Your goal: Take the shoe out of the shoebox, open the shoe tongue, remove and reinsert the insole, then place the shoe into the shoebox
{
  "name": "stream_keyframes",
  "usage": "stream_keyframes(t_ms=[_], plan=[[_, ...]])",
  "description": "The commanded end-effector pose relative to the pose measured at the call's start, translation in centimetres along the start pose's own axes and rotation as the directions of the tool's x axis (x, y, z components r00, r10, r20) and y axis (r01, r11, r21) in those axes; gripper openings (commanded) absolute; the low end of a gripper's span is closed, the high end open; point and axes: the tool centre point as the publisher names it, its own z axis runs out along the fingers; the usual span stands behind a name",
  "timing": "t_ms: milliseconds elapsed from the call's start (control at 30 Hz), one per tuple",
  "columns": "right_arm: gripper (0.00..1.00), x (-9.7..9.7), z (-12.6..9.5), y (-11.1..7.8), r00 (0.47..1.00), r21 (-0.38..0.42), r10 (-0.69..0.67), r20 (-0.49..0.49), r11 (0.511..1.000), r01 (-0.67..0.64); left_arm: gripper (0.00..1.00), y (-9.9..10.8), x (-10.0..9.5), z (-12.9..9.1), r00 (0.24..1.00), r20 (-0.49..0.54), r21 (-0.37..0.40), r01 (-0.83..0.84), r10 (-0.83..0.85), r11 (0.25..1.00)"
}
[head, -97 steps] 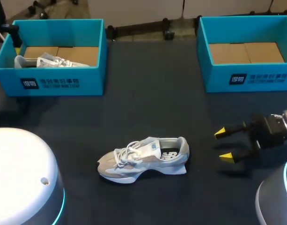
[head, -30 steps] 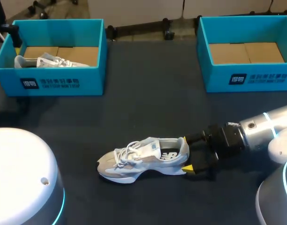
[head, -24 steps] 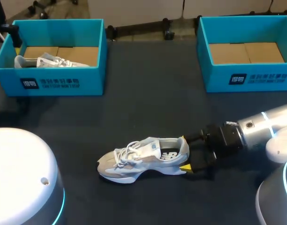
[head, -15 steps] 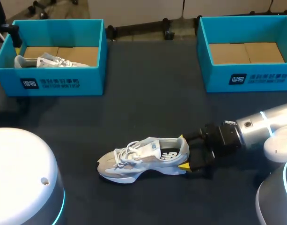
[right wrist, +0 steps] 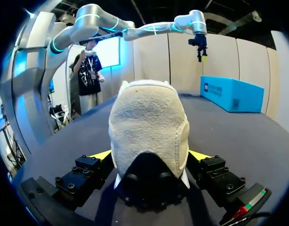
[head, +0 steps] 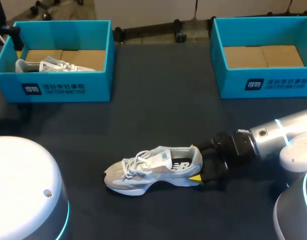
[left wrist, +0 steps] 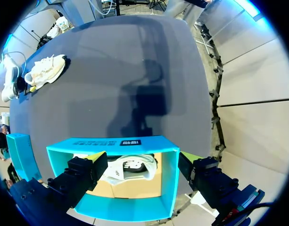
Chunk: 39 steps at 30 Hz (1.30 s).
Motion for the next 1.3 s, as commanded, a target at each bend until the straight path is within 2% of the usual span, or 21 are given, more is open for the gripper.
stream_keyframes(t_ms=[33, 767, 800, 833, 900, 1300], plan=[[1.00, -0.6, 0.5, 0.0, 1.000, -0.001, -0.006, -0.008, 1.000, 0.006, 1.00, -0.2, 0.0, 0.0, 1.000, -0.002, -0.004, -0.001, 0.001, 1.000], [1.00, -0.1, 2.3, -0.4, 0.998, -0.005, -0.003, -0.055, 1.000, 0.003, 1.00, -0.2, 0.0, 0.0, 1.000, -0.002, -0.004, -0.001, 0.001, 1.000], [0.82, -0.1, 2.4, -0.3, 0.998, -0.005, -0.004, -0.055, 1.000, 0.004, 1.00, -0.2, 0.0, 0.0, 1.000, -0.002, -0.004, -0.001, 0.001, 1.000], [0.38, -0.1, 2.4, -0.2, 0.998, -0.005, -0.005, -0.055, 1.000, 0.005, 1.00, -0.2, 0.0, 0.0, 1.000, -0.002, -0.004, -0.001, 0.001, 1.000], [0.00, -0.1, 2.5, -0.1, 0.999, -0.004, -0.008, -0.054, 1.000, 0.007, 1.00, -0.2, 0.0, 0.0, 1.000, -0.002, -0.004, -0.001, 0.001, 1.000], [0.00, 0.7, 2.5, 0.5, 0.996, 0.006, -0.004, 0.085, 1.000, 0.004, 1.00, -0.2, 0.0, 0.0, 1.000, -0.002, -0.004, -0.001, 0.001, 1.000]])
